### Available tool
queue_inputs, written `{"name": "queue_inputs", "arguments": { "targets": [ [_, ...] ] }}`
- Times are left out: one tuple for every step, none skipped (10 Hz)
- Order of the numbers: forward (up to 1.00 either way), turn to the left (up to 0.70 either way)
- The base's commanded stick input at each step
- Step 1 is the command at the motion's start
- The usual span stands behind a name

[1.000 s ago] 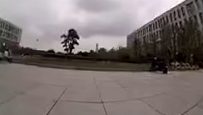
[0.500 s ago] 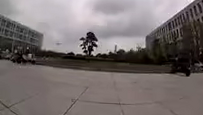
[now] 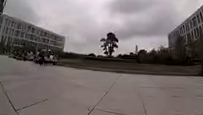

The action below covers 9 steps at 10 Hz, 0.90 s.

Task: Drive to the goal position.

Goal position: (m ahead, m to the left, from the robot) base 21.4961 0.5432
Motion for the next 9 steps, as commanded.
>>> {"name": "queue_inputs", "arguments": {
  "targets": [
    [0.7,0.35],
    [0.7,0.35],
    [0.7,0.35],
    [0.7,0.35],
    [0.7,0.35],
    [0.7,0.35],
    [0.7,0.35],
    [0.7,0.11],
    [0.7,0.0]
  ]
}}
